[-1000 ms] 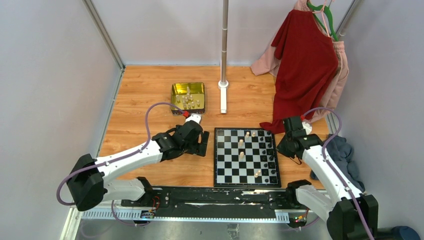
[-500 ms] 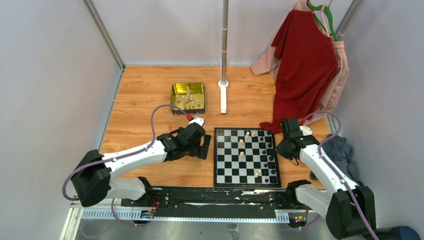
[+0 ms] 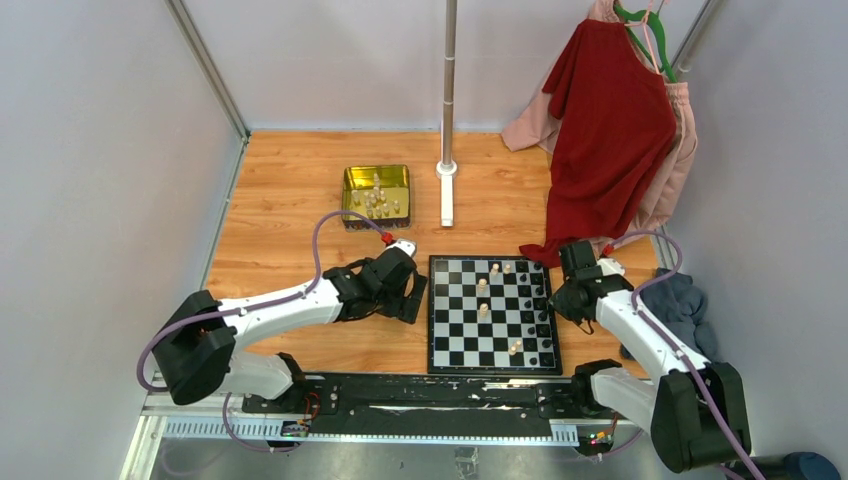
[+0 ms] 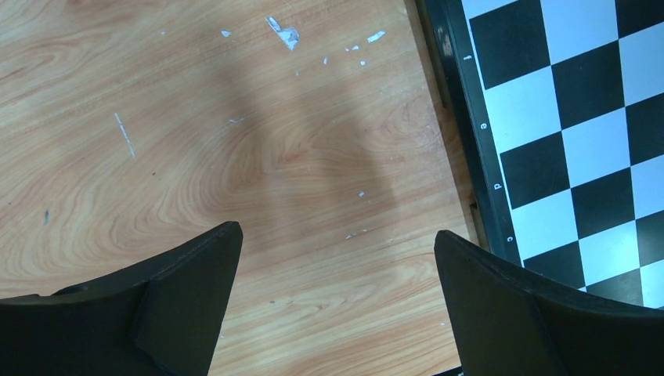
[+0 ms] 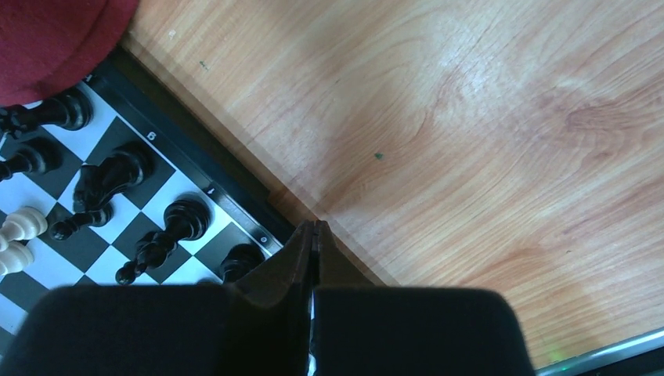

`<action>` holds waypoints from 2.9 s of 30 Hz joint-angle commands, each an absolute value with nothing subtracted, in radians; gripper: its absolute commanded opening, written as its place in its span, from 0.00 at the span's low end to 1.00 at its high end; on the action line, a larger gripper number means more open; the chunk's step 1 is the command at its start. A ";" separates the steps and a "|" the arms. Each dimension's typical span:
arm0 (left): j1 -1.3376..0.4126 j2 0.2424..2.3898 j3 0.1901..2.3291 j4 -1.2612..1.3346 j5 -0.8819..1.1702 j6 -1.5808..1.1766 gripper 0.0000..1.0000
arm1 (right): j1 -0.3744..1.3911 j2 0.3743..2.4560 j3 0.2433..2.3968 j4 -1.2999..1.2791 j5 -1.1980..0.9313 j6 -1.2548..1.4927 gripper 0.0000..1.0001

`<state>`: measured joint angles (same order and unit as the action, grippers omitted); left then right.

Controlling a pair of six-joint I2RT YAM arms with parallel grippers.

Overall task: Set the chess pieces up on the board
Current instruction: Move the chessboard to the center of the board.

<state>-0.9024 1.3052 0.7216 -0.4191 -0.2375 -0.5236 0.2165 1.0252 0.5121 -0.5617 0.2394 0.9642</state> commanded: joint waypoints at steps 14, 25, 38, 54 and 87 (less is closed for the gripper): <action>-0.919 1.347 0.670 -0.362 -0.200 -0.518 1.00 | 0.219 1.062 0.442 -0.496 0.159 1.035 0.00; -0.920 1.405 0.649 -0.314 -0.207 -0.525 1.00 | 0.242 1.080 0.432 -0.465 0.115 1.050 0.00; -0.920 1.455 0.681 -0.322 -0.273 -0.539 1.00 | 0.356 1.151 0.499 -0.470 0.139 1.073 0.00; -0.920 1.441 0.729 -0.402 -0.452 -0.578 1.00 | 0.490 1.300 0.613 -0.460 0.163 1.095 0.00; -0.748 1.509 0.750 -0.278 -0.434 -0.545 1.00 | 0.514 1.442 0.707 -0.411 0.151 1.074 0.00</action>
